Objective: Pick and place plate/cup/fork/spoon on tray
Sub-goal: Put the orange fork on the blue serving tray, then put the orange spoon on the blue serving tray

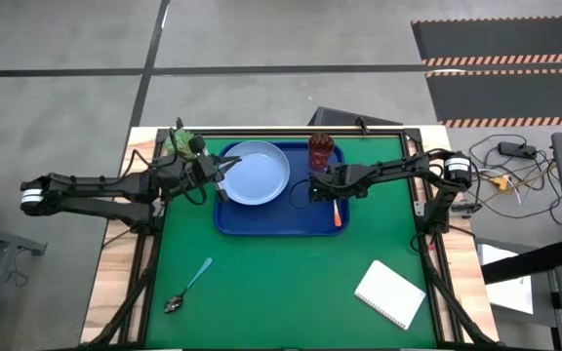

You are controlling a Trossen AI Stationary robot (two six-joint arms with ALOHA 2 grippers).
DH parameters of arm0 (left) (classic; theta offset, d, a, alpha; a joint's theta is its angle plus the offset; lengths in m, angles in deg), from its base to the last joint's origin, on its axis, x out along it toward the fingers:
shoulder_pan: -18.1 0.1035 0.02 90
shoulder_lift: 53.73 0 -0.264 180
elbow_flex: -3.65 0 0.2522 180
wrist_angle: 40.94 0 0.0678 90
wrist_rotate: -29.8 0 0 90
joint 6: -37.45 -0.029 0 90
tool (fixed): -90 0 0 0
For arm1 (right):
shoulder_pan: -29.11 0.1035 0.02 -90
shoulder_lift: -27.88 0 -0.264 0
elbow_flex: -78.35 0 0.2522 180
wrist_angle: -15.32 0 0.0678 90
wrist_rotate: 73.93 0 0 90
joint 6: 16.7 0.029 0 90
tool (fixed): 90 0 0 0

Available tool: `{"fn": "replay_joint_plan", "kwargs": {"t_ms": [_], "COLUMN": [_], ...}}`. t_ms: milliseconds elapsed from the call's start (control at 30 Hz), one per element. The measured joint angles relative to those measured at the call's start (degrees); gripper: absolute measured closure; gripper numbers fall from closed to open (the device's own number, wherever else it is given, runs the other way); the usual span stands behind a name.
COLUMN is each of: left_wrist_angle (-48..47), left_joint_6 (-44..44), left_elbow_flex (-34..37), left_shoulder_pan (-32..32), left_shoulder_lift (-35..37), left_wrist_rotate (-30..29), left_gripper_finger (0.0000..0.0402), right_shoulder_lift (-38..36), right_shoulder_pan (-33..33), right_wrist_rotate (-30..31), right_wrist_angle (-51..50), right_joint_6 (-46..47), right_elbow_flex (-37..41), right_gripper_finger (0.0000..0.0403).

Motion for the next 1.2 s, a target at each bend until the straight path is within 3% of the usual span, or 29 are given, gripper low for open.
{"fn": "replay_joint_plan", "kwargs": {"t_ms": [333, 867, 1200], "left_wrist_angle": [0.01, 0.0, 0.26], "left_joint_6": [0.01, 0.02, 0.19], "left_elbow_flex": [0.0, 0.0, 0.0], "left_shoulder_pan": [0.02, 0.01, 0.01], "left_shoulder_lift": [0.0, 0.01, 0.02], "left_wrist_rotate": [0.0, 0.0, 0.0], "left_gripper_finger": [0.0402, 0.0402, 0.0402], "right_shoulder_lift": [0.0, -1.92, -8.74], "right_shoulder_pan": [0.0, 0.0, 1.73], "right_wrist_rotate": [0.0, -0.02, -0.47], "right_wrist_angle": [-0.02, -0.29, -0.32], "right_joint_6": [0.0, -0.5, -12.0], "right_elbow_flex": [0.02, -0.19, -1.53], "right_gripper_finger": [0.0385, 0.0254, 0.0255]}}
